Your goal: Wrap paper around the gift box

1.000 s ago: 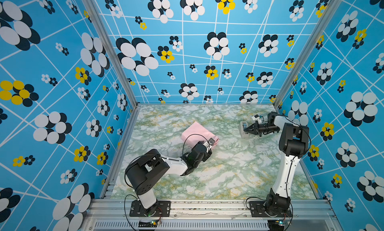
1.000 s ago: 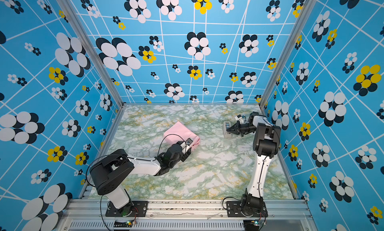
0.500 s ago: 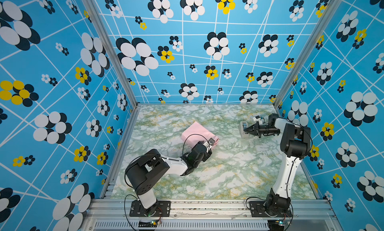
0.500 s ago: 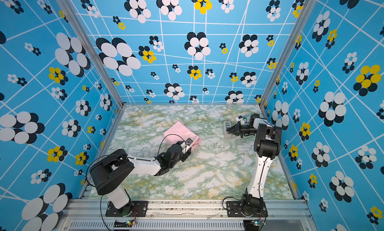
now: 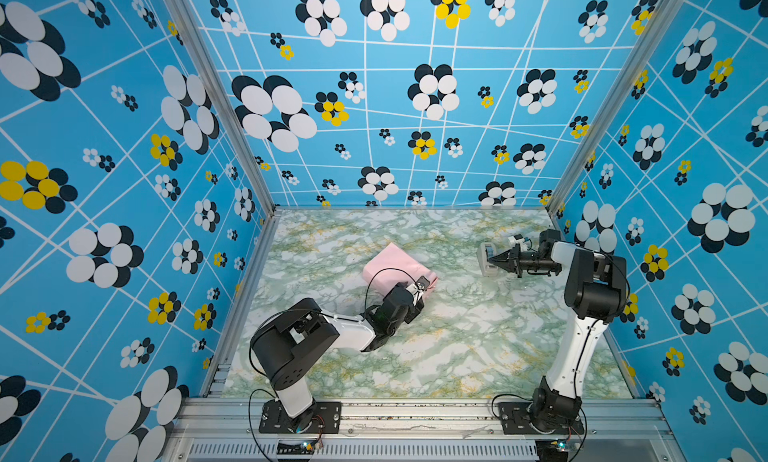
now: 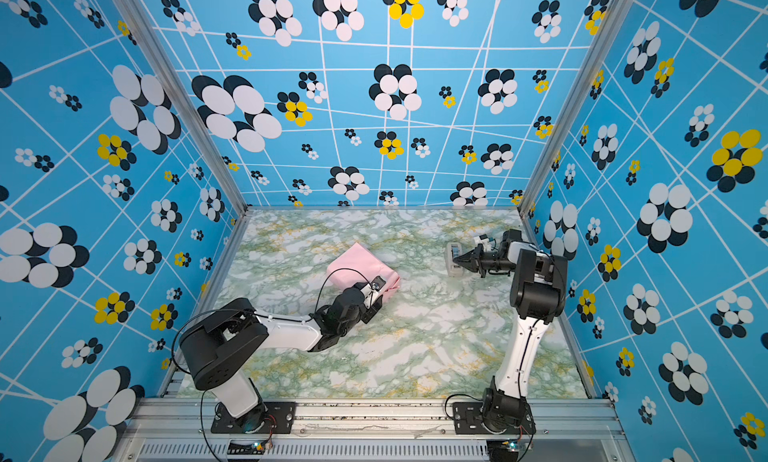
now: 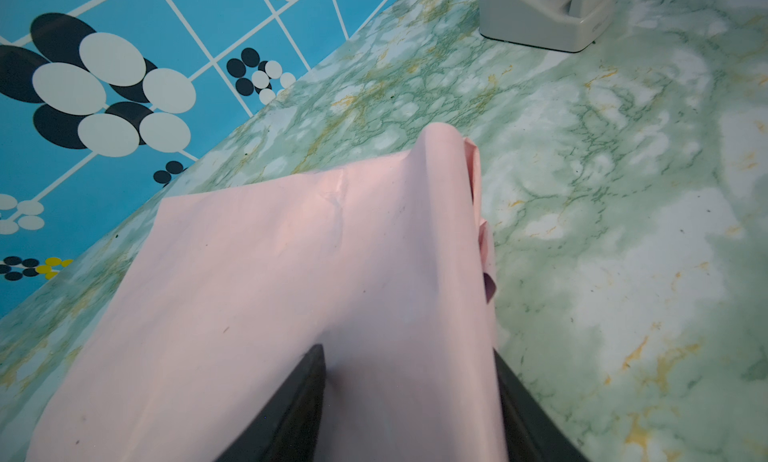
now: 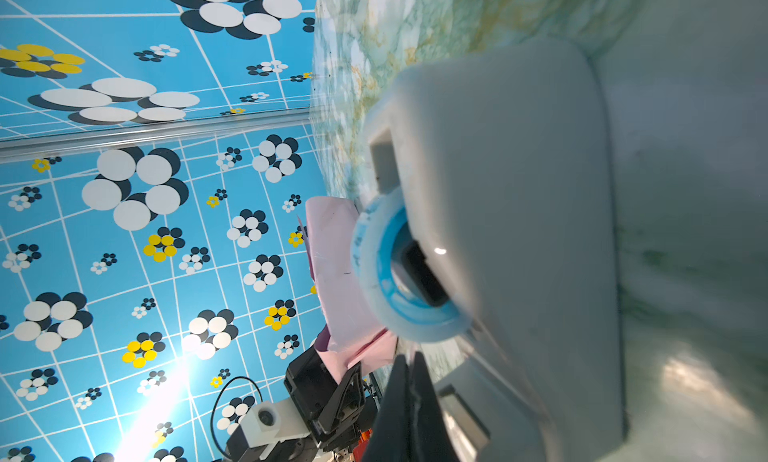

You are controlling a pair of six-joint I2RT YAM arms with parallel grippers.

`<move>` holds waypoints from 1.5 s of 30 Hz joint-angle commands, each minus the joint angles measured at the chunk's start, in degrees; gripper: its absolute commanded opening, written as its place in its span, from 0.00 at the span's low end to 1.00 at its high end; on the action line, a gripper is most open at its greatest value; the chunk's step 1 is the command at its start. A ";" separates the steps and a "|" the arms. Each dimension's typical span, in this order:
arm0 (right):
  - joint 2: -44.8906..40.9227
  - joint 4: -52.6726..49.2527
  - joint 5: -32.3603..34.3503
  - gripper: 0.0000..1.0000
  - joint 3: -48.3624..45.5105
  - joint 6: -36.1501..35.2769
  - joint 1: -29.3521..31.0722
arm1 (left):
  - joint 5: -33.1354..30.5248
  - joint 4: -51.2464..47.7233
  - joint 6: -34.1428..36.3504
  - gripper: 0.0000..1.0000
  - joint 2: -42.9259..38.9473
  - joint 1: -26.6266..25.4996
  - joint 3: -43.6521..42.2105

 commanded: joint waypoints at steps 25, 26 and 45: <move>-15.88 4.47 2.83 0.00 -18.45 7.44 -1.27 | 0.67 -9.36 -1.82 0.59 2.91 1.48 -3.00; -16.23 5.74 2.98 0.00 -19.68 8.18 -1.26 | 0.66 -9.35 -1.80 0.59 2.89 1.48 -2.93; -12.52 16.40 11.62 0.00 -26.63 13.00 -1.27 | 0.76 -9.61 -1.53 0.59 2.93 1.45 -2.42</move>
